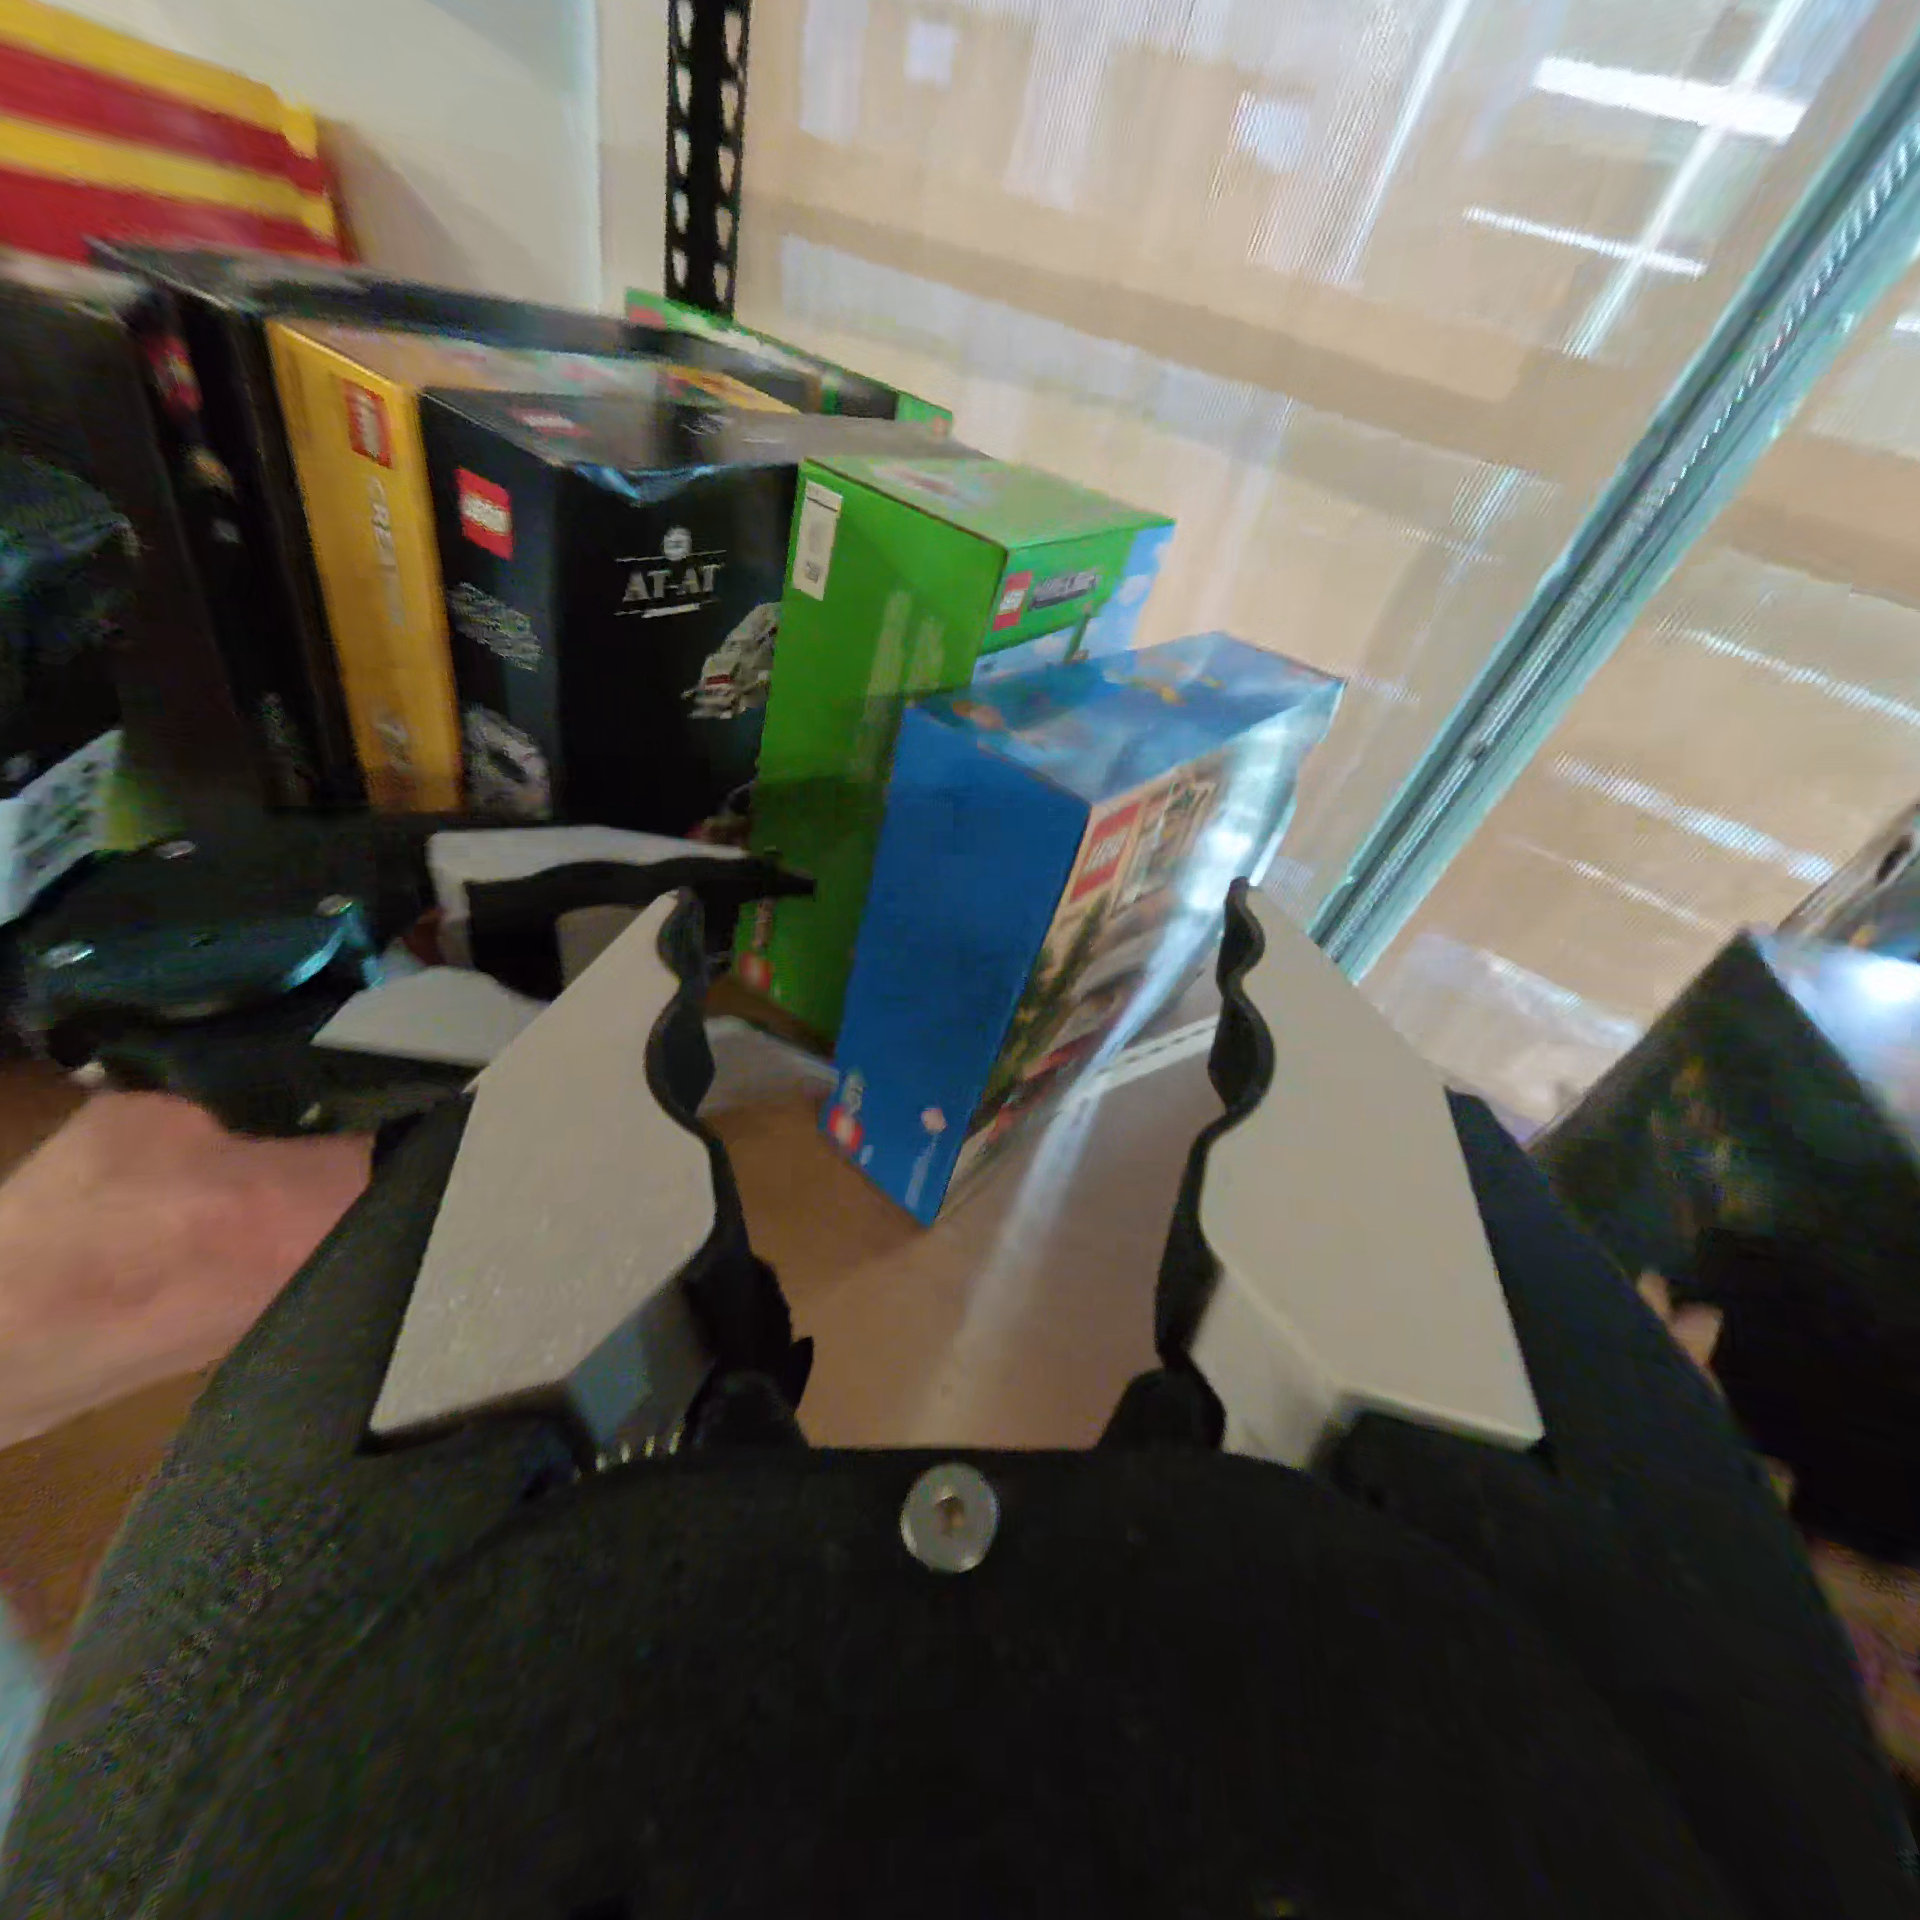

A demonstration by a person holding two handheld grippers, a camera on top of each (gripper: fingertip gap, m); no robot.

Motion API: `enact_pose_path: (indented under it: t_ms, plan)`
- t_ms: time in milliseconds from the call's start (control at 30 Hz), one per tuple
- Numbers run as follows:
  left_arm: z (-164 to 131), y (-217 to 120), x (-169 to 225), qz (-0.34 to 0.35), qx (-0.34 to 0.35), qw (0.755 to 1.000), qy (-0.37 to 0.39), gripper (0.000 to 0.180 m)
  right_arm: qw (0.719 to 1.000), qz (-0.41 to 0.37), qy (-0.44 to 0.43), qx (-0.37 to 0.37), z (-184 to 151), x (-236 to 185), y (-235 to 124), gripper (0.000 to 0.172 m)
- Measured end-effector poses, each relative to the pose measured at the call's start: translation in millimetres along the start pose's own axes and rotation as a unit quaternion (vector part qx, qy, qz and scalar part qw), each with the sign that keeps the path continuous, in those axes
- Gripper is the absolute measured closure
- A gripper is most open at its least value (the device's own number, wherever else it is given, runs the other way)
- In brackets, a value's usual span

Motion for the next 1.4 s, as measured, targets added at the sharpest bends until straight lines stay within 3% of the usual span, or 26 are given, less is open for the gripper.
enact_pose_path:
  t_ms: [67,167,333,433,567,667,833,1000,1267,1400]
  plan:
    - [-11,8,-15,0.016,-0.024,1.0,-0.007,0.094,0.999,-0.01,-0.036,-0.02,9,0,34,0.076]
    - [-22,18,-39,0.036,-0.04,0.998,-0.033,0.081,0.995,0.007,-0.011,-0.104,0,0,81,0.058]
    - [-45,46,-58,0.018,-0.061,0.995,-0.073,0.065,0.987,-0.005,0.045,-0.153,-28,-5,116,0.05]
    - [-46,55,-58,-0.021,-0.034,0.996,-0.083,0.078,0.986,-0.038,0.047,-0.157,-47,-3,132,0.049]
    - [-50,62,-53,-0.037,-0.035,0.996,-0.077,0.077,0.986,-0.062,0.073,-0.135,-56,14,136,0.078]
    - [-50,67,-49,-0.038,-0.047,0.996,-0.064,0.078,0.986,-0.056,0.084,-0.133,-58,20,134,0.078]
    - [-53,70,-29,-0.048,-0.08,0.995,-0.045,0.081,0.985,-0.066,0.087,-0.132,-61,27,113,0.079]
    - [-57,62,22,-0.07,-0.108,0.992,-0.019,0.082,0.983,-0.07,0.094,-0.139,-65,34,62,0.079]
    - [-60,38,116,-0.175,-0.118,0.977,-0.022,0.083,0.982,-0.068,0.088,-0.151,-71,43,-32,0.078]
    - [-48,20,126,-0.239,-0.087,0.966,-0.053,0.093,0.983,-0.08,0.086,-0.14,-66,46,-60,0.07]
Point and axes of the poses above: each gripper's, where its closed fingertips meet, y out along the fingers, z out of its top, x = y × z across the jaws, the point moved 2 cm from there along -y, back along the fingers, and after that the axes turned 12 degrees about -z, right-handed, at the moved point
